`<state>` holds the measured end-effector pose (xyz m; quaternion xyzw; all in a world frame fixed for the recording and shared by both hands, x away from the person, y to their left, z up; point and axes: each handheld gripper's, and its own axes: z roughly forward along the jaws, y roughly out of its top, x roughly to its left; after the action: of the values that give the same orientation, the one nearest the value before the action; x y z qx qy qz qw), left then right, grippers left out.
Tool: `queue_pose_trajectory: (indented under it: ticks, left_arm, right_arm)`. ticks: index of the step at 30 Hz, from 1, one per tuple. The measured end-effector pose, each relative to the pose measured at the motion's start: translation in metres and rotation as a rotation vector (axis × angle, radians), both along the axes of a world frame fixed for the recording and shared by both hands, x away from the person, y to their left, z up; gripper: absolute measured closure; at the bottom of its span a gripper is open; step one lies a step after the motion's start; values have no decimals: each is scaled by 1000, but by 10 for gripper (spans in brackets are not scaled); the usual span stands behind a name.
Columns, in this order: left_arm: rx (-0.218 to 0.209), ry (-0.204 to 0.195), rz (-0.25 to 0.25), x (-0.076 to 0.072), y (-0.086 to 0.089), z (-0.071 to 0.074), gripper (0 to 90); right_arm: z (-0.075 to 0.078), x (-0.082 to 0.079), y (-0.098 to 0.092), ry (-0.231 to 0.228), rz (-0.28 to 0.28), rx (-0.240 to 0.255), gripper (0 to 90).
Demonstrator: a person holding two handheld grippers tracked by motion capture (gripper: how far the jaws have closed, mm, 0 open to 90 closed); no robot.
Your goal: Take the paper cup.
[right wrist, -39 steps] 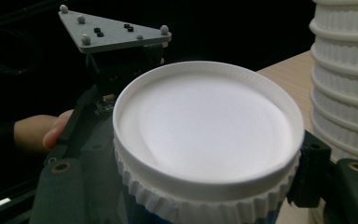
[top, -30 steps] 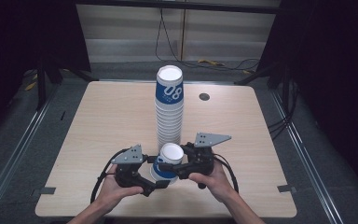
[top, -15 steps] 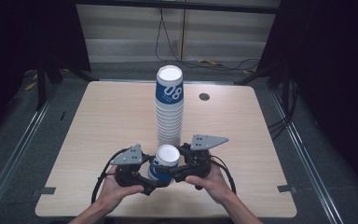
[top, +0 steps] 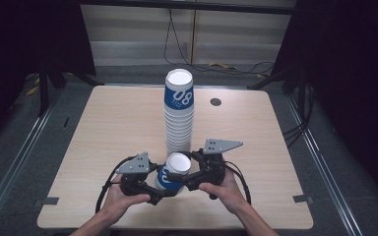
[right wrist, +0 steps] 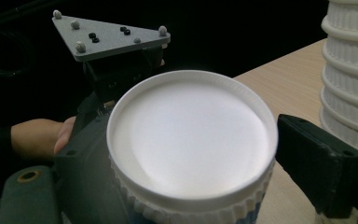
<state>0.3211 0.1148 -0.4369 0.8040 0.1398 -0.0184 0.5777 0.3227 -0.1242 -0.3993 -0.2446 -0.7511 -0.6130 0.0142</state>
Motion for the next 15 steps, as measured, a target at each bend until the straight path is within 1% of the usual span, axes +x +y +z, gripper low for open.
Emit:
queue_pose_trajectory:
  ticks: [3, 6, 10, 12, 15]
  left_arm:
    - [10, 14, -7, 1, 1, -1, 223]
    - [28, 11, -12, 0, 1, -1, 223]
    - [31, 26, -9, 1, 2, -2, 223]
    - [38, 49, -14, 3, 4, -2, 224]
    - [51, 52, -13, 3, 6, -2, 225]
  right_arm:
    - [1, 1, -3, 15, -9, 0, 142]
    - [2, 1, -6, 13, -13, -7, 142]
    - [4, 0, -10, 16, -13, -20, 138]
    - [4, 0, -12, 18, -22, -30, 136]
    - [5, 0, -16, 11, -25, -42, 134]
